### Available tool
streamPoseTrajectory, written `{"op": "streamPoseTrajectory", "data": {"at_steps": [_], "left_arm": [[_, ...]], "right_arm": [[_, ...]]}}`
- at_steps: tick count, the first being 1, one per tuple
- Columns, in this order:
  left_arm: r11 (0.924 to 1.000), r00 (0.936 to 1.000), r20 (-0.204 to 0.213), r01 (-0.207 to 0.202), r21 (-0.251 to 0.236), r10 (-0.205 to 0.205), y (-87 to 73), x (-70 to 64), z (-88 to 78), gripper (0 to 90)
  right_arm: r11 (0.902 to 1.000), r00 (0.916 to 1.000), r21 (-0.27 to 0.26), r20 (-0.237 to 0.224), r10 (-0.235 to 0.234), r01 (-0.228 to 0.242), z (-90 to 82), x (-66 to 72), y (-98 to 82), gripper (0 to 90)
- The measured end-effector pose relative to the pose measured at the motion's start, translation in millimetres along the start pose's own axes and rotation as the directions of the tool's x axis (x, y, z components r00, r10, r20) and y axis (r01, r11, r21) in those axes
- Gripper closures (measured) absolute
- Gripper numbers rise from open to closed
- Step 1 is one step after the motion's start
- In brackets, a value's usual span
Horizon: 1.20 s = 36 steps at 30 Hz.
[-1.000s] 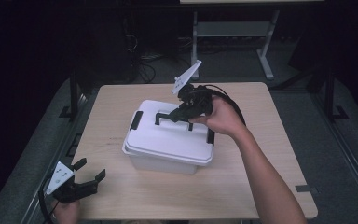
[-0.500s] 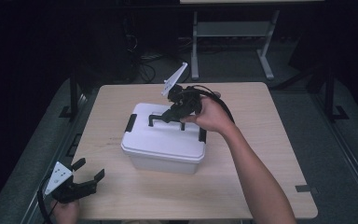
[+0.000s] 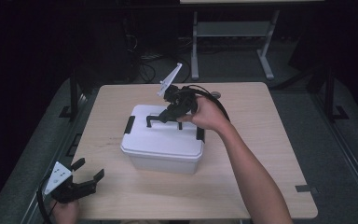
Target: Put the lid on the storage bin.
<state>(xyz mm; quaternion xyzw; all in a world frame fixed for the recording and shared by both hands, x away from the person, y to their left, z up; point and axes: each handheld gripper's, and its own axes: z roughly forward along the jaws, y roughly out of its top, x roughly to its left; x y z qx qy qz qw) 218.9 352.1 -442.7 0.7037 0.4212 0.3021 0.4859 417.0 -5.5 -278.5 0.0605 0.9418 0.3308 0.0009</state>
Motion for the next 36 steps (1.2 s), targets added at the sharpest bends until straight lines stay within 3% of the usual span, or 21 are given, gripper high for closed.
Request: {"op": "streamPoseTrajectory", "data": {"at_steps": [23, 36], "left_arm": [[1.0000, 1.0000, -0.002, 0.000, -0.001, 0.000, -0.7, 1.3, -2.1, 13.0], [1.0000, 1.0000, -0.005, -0.004, -0.004, 0.004, 0.0, 0.1, -3.8, 13.0]], "right_arm": [[0.9995, 0.9994, 0.001, -0.019, 0.030, -0.030, 10.9, -1.6, -4.1, 82.6], [0.9982, 0.9984, -0.032, -0.027, 0.049, -0.050, -4.8, 9.9, -15.0, 76.2]]}}
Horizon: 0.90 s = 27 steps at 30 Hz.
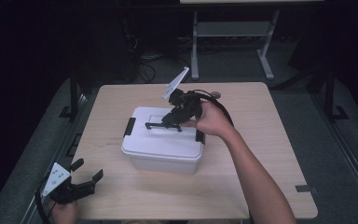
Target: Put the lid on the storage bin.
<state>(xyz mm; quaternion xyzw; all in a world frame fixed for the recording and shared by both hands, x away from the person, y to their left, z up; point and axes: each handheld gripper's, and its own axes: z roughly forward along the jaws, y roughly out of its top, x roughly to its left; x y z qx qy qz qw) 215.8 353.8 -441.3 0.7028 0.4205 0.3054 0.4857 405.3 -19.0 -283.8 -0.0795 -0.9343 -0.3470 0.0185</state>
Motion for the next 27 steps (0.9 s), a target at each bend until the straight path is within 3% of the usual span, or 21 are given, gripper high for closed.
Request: {"op": "streamPoseTrajectory", "data": {"at_steps": [17, 27], "left_arm": [[1.0000, 1.0000, 0.001, -0.001, -0.001, 0.001, -0.9, 0.1, -2.6, 13.0], [1.0000, 1.0000, -0.004, -0.001, -0.004, 0.001, -0.9, -0.9, -3.5, 13.0]], "right_arm": [[0.9980, 0.9974, -0.037, 0.050, 0.053, -0.051, -31.5, 4.5, -21.9, 67.5], [0.9974, 0.9962, -0.042, 0.062, 0.061, -0.059, -38.4, 7.6, -28.4, 66.0]]}}
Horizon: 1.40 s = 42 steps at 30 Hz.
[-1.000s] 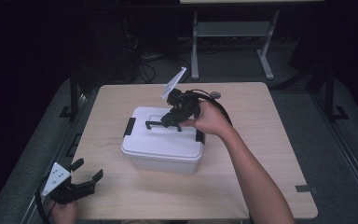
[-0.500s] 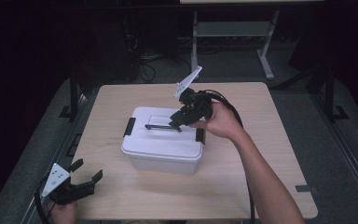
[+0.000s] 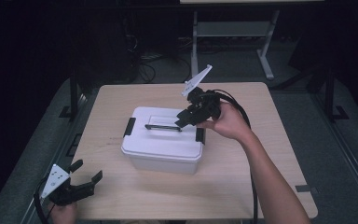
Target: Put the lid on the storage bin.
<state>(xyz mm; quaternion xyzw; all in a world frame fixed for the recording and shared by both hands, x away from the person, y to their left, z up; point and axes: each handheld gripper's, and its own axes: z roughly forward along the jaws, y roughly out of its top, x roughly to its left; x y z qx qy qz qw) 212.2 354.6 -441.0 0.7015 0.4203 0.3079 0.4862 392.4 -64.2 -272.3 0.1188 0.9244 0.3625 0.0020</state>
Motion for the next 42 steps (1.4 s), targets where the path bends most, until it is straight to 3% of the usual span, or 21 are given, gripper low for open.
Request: {"op": "streamPoseTrajectory", "data": {"at_steps": [14, 42], "left_arm": [[1.0000, 1.0000, -0.002, -0.002, 0.001, 0.002, 0.3, 0.3, 0.5, 13.0], [0.9999, 0.9999, -0.002, -0.012, 0.008, 0.012, 0.7, -0.6, 1.3, 13.0]], "right_arm": [[0.9989, 0.9985, -0.005, 0.029, 0.047, -0.047, -14.0, -1.5, -19.8, 61.7], [0.9965, 0.9939, 0.002, 0.072, 0.084, -0.084, -33.8, 1.5, -43.8, 56.6]]}}
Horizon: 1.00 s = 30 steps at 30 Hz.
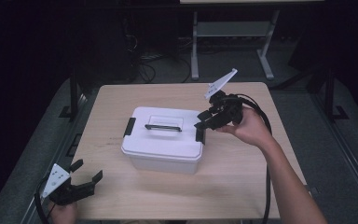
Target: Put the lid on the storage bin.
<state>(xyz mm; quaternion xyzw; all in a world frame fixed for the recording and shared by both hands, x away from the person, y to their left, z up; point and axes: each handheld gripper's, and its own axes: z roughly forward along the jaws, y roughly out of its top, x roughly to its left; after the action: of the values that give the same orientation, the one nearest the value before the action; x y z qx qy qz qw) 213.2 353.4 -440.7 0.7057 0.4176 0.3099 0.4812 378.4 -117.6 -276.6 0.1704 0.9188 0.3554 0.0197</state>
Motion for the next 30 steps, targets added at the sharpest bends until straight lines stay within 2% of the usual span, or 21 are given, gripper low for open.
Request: {"op": "streamPoseTrajectory", "data": {"at_steps": [4, 20, 30], "left_arm": [[1.0000, 1.0000, 0.001, 0.000, 0.001, 0.000, 0.1, -0.4, 0.4, 13.0], [1.0000, 1.0000, 0.008, -0.005, 0.002, 0.005, 0.9, -3.5, 2.7, 13.0], [1.0000, 0.9999, 0.010, -0.003, 0.002, 0.003, 1.1, -3.1, 3.0, 13.0]], "right_arm": [[1.0000, 1.0000, -0.003, 0.006, 0.003, -0.003, -2.8, -0.8, -6.0, 56.6], [0.9979, 0.9978, -0.018, 0.024, 0.062, -0.062, -12.8, 1.9, -36.5, 55.0], [0.9965, 0.9963, -0.032, 0.035, 0.079, -0.078, -18.5, 2.5, -52.9, 54.7]]}}
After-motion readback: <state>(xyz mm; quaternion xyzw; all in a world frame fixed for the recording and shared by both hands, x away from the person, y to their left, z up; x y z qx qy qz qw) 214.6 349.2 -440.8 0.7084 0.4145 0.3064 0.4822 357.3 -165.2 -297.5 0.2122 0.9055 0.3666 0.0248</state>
